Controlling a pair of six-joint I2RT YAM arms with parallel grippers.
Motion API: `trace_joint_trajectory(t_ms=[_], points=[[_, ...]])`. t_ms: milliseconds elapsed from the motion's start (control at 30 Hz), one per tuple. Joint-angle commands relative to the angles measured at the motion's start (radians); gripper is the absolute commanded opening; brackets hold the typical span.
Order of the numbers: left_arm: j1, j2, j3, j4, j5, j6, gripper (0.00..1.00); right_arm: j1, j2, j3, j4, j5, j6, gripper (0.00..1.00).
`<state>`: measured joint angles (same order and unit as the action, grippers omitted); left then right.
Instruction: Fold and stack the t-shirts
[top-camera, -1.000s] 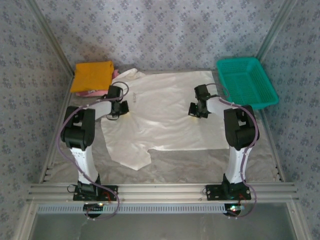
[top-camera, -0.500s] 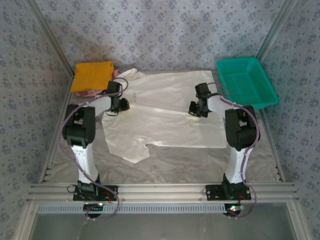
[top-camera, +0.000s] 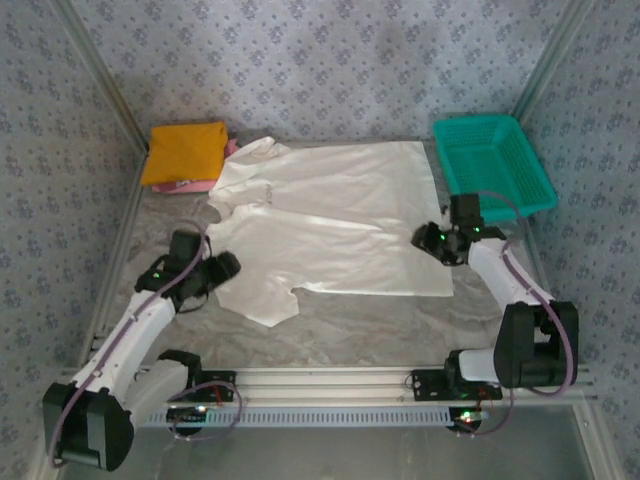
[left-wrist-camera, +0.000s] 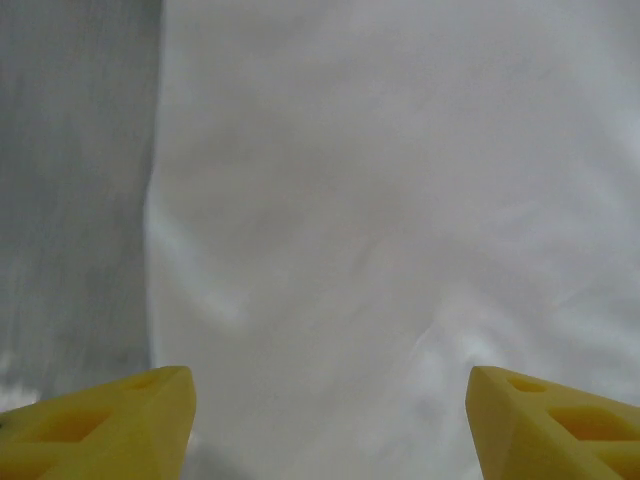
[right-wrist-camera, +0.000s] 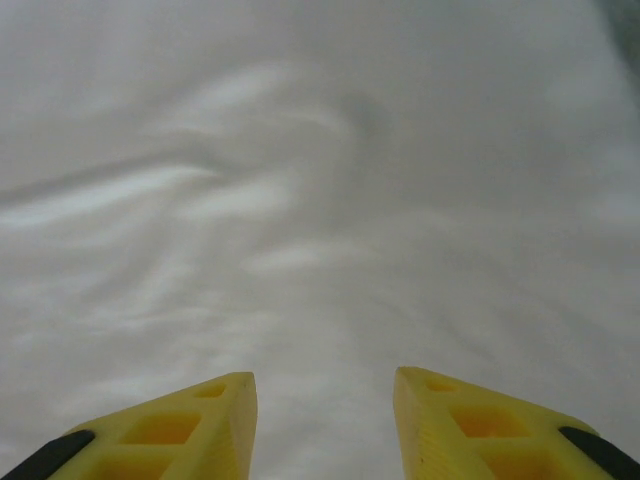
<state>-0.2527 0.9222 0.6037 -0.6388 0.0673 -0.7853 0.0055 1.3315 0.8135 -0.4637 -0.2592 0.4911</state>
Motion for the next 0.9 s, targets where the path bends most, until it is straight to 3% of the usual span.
trace_joint_trajectory(t_ms=[0, 133, 267, 500, 667, 867], points=[[-0.041, -0.049, -0.017, -0.198, 0.038, -0.153, 0.71, -0.025, -0.019, -0.034, -0.009, -0.04, 0.005, 0.44], [-0.131, -0.053, -0.056, -0.193, 0.081, -0.257, 0.71, -0.029, 0.005, -0.029, 0.021, -0.049, 0.002, 0.45], [-0.229, -0.028, -0.162, -0.007, 0.099, -0.355, 0.7, -0.026, 0.024, -0.032, 0.052, -0.059, 0.006, 0.46], [-0.257, 0.123, -0.143, 0.167, 0.03, -0.25, 0.68, -0.022, 0.011, -0.065, 0.074, -0.075, 0.011, 0.47], [-0.258, 0.255, -0.081, 0.229, 0.006, -0.159, 0.46, -0.034, 0.0, -0.091, 0.083, -0.066, 0.009, 0.48], [-0.257, 0.329, 0.059, 0.155, -0.032, -0.052, 0.19, -0.035, -0.002, -0.106, 0.066, -0.052, 0.013, 0.48]])
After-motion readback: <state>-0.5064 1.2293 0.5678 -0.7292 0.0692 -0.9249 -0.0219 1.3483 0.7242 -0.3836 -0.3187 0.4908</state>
